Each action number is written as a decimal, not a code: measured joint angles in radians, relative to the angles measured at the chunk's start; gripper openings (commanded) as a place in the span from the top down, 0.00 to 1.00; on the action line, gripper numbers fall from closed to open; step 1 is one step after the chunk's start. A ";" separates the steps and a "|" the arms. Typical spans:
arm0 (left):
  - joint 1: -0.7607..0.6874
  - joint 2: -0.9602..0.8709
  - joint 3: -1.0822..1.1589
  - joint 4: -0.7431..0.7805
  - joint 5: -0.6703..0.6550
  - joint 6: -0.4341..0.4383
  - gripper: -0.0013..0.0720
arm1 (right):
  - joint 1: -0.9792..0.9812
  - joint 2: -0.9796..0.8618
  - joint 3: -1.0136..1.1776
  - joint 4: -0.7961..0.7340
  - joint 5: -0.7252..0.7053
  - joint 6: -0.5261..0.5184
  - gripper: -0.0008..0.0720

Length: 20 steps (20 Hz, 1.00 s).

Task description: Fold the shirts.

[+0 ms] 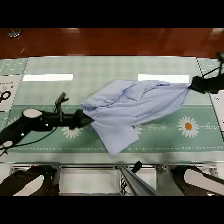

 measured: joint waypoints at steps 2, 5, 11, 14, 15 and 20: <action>0.006 0.078 0.139 0.002 -0.013 0.004 0.95 | -0.003 0.150 0.005 0.074 -0.002 -0.010 0.96; 0.045 0.208 0.416 0.001 -0.011 0.024 0.95 | -0.006 0.360 0.061 0.172 -0.027 -0.023 0.96; 0.198 0.387 0.972 0.075 0.095 0.071 0.95 | -0.008 0.607 0.354 0.225 -0.068 0.005 0.96; 0.250 0.448 1.144 0.161 0.116 0.068 0.95 | -0.008 0.646 0.509 0.185 -0.058 0.058 0.96; 0.259 0.469 1.179 0.200 0.116 0.047 0.95 | -0.008 0.653 0.559 0.161 -0.042 0.079 0.96; 0.280 0.552 1.258 0.447 -0.012 -0.161 0.95 | -0.008 0.665 0.697 0.012 0.189 0.159 0.96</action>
